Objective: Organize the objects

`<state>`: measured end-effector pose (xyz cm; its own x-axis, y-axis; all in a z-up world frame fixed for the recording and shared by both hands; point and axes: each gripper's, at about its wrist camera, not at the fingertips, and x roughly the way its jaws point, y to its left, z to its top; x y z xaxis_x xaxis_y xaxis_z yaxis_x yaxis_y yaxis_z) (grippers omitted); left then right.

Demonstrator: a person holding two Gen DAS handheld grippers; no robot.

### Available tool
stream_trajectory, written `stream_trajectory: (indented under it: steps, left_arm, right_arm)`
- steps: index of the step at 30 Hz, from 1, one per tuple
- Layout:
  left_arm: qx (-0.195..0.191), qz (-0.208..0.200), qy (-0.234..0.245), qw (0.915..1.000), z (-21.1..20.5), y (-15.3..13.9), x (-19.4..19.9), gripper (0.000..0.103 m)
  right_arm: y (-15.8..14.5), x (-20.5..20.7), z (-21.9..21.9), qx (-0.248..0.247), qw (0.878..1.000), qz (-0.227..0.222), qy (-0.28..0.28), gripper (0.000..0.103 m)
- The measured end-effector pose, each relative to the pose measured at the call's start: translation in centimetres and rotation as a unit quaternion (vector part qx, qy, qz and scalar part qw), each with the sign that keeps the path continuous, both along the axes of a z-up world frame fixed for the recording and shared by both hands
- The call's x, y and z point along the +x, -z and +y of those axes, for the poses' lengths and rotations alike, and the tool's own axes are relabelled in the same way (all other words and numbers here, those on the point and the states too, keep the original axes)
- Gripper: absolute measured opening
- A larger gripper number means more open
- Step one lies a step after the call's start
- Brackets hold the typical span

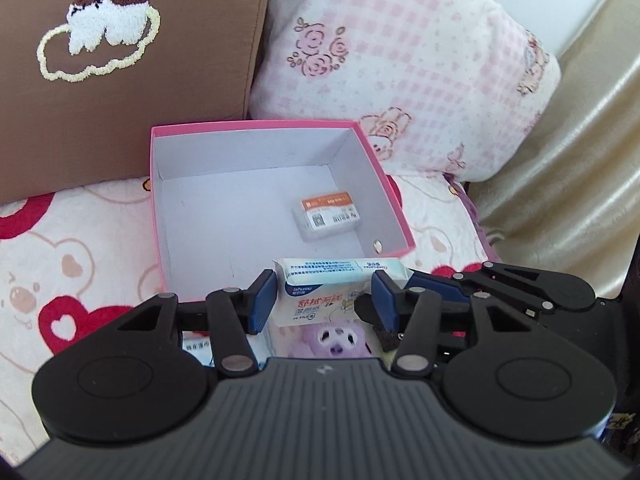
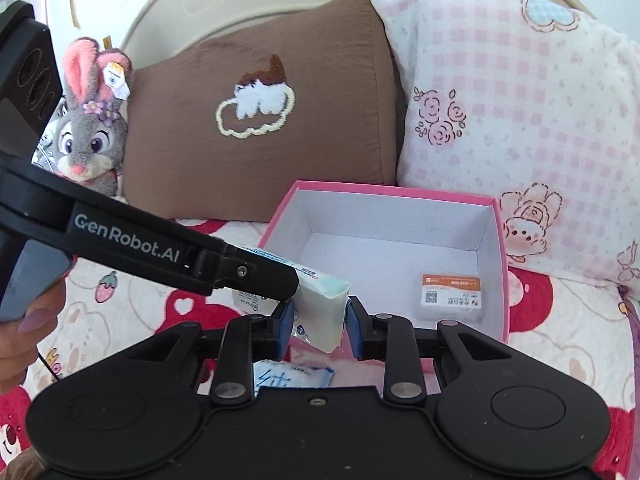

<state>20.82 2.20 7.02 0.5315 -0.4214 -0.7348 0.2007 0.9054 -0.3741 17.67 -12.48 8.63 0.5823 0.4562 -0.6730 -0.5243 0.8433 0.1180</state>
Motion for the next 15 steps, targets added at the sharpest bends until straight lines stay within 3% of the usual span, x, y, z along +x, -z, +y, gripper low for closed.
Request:
stream_trajectory:
  steps: [6, 11, 15]
  left_arm:
    - [-0.031, 0.043, -0.043, 0.9976, 0.2, 3.7, 5.5, 0.049]
    - [-0.015, 0.059, -0.062, 0.9962, -0.8, 7.3, 8.2, 0.049]
    - [-0.036, 0.080, -0.082, 0.9928, -0.5, 10.3, 10.4, 0.049]
  right_arm:
    - [2.9, 5.9, 0.5, -0.025, 0.999, 0.031, 0.000, 0.033]
    - [6.3, 8.8, 1.2, -0.048, 0.998, 0.037, 0.006, 0.033]
    - [8.6, 11.1, 1.2, -0.051, 0.997, 0.055, 0.010, 0.033]
